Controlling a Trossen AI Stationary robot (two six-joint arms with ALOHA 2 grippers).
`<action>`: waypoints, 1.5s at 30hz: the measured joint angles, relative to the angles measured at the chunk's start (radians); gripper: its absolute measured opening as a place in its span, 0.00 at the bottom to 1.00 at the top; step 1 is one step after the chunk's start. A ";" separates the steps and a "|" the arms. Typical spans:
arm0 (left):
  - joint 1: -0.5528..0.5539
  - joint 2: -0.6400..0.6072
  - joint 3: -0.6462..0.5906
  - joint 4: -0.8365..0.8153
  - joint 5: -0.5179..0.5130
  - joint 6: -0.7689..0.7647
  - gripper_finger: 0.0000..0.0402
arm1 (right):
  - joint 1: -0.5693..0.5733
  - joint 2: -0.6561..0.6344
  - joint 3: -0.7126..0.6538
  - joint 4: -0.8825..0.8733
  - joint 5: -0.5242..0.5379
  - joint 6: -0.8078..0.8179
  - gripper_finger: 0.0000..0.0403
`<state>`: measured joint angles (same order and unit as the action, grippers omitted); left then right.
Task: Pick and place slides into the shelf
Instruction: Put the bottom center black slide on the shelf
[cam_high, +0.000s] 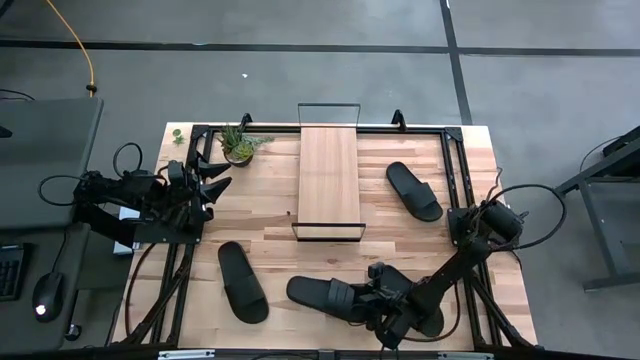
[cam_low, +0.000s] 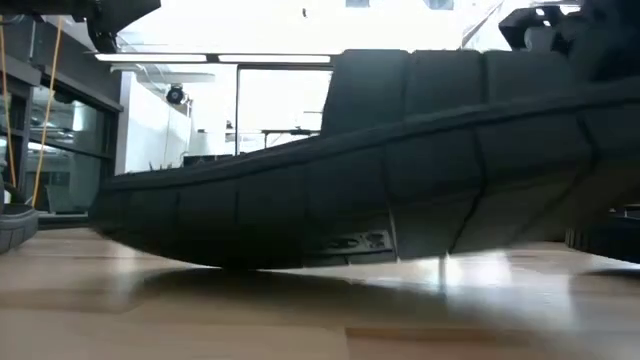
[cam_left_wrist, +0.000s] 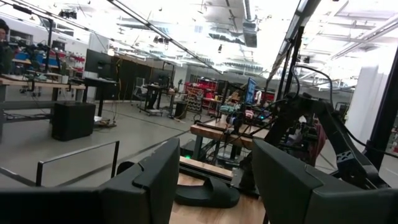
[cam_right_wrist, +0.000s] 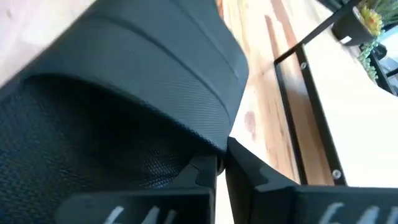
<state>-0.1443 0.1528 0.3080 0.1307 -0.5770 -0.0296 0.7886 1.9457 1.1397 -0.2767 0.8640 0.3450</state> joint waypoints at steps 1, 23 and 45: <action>0.000 0.000 0.000 0.000 0.000 0.000 0.46 | -0.002 -0.011 0.000 0.002 0.001 -0.013 0.00; 0.000 0.000 0.000 0.000 0.000 0.016 0.46 | -0.115 -0.265 0.000 0.137 0.036 -0.470 0.00; 0.000 0.000 0.000 0.001 0.000 0.025 0.46 | -0.424 -0.500 -0.005 0.260 -0.317 -0.872 0.00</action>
<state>-0.1444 0.1532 0.3080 0.1318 -0.5774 -0.0048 0.3651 1.4462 1.1350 -0.0167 0.5466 -0.5268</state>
